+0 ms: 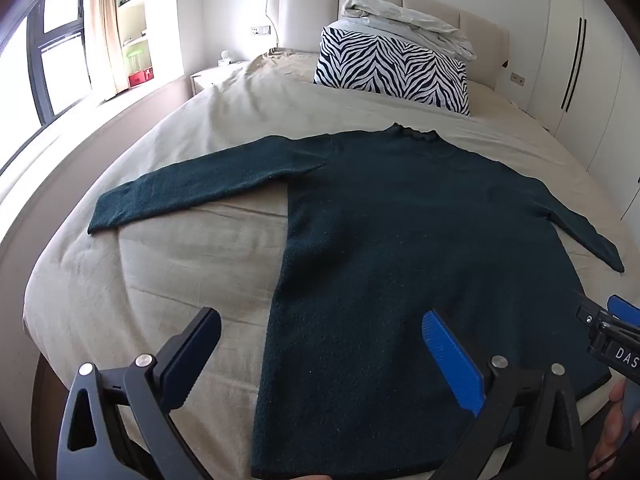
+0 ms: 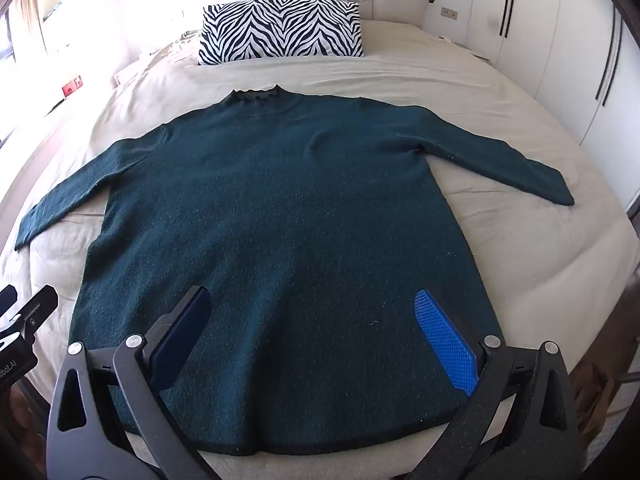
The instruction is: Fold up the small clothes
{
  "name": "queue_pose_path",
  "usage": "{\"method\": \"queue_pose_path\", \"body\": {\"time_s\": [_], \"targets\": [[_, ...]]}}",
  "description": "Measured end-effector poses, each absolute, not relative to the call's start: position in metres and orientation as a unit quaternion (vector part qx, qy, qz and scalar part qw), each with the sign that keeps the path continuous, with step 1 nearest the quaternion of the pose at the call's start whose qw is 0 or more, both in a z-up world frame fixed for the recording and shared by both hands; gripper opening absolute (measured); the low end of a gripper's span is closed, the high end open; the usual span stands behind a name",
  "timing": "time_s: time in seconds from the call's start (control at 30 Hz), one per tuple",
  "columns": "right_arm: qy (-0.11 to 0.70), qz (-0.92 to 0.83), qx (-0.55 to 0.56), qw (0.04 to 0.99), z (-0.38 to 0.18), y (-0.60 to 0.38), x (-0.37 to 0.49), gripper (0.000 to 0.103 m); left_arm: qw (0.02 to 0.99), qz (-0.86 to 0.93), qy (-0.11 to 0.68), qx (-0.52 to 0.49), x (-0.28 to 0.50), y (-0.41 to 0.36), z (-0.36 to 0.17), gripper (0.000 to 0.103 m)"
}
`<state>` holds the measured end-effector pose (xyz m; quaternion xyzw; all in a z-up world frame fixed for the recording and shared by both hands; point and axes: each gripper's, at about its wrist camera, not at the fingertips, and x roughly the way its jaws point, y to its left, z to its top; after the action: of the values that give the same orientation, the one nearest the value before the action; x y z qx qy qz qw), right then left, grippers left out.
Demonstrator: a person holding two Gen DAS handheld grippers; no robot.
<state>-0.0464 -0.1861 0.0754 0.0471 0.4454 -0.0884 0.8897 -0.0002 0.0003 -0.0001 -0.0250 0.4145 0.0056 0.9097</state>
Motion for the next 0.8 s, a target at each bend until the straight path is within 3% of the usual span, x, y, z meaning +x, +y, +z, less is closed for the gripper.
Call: {"method": "queue_pose_path", "body": {"time_s": [0.8], "targets": [[0.445,-0.085,0.036,0.891,0.074,-0.176,-0.047,0.103,0.909,0.008,0.417,-0.024,-0.003,-0.002,-0.002,0.103]]}}
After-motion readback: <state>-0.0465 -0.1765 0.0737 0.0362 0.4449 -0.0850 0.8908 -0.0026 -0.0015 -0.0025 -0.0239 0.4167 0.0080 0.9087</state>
